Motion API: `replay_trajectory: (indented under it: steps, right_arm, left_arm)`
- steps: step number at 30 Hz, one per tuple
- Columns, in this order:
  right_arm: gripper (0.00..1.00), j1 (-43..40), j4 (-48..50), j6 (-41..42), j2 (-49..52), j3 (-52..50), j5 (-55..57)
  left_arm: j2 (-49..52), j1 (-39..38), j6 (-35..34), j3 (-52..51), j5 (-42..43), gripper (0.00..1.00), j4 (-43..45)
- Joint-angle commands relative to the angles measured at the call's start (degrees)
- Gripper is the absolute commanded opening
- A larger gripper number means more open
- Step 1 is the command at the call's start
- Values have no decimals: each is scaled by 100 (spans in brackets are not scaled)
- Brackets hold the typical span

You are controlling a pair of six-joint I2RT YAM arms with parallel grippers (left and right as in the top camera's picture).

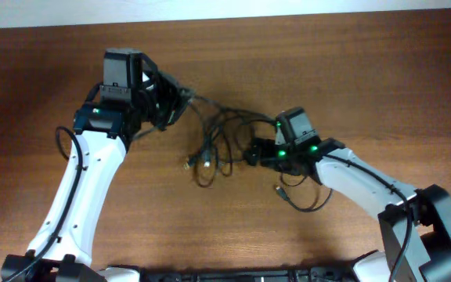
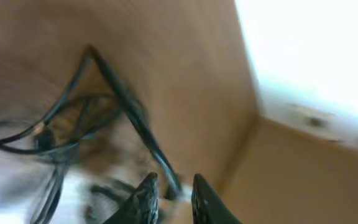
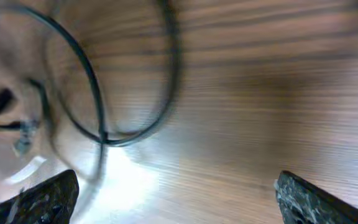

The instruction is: Untangle cables

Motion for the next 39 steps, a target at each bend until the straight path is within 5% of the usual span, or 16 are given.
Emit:
replay_trajectory:
  steps: [1, 5, 10, 15, 26, 34, 37, 39]
  right_arm:
    - [99, -785, -518, -98, 48, -11, 354]
    - [99, -1670, -1073, -514, 46, -11, 330]
    - [100, -2044, -1226, -1309, 46, -11, -378]
    - [93, -2017, -918, -1491, -26, -9, -1526]
    - [94, -2028, -662, -1484, -2004, -9, -2092]
    - [94, -2026, -1270, -1488, -2505, -11, -2065]
    - [94, -2026, -1296, -1488, -2505, -11, -2028]
    - [94, -2026, -1307, -1488, -2505, -11, -1908]
  left_arm:
    - [-59, 26, 1475, 57, -2122, 22, -1010]
    - [-59, 26, 1478, 57, -3250, 29, -1764]
    - [-59, 20, 1593, 57, -2741, 37, -1779]
    - [0, -264, 4181, 55, -1687, 75, -859]
    - [1333, -973, 4256, 55, -1888, 74, 389]
    - [2555, -1021, 4256, 55, -2291, 65, 767]
    - [2785, -1016, 4258, 57, -2295, 18, 758]
    - [2675, -1003, 4264, 140, -2295, 5, 741]
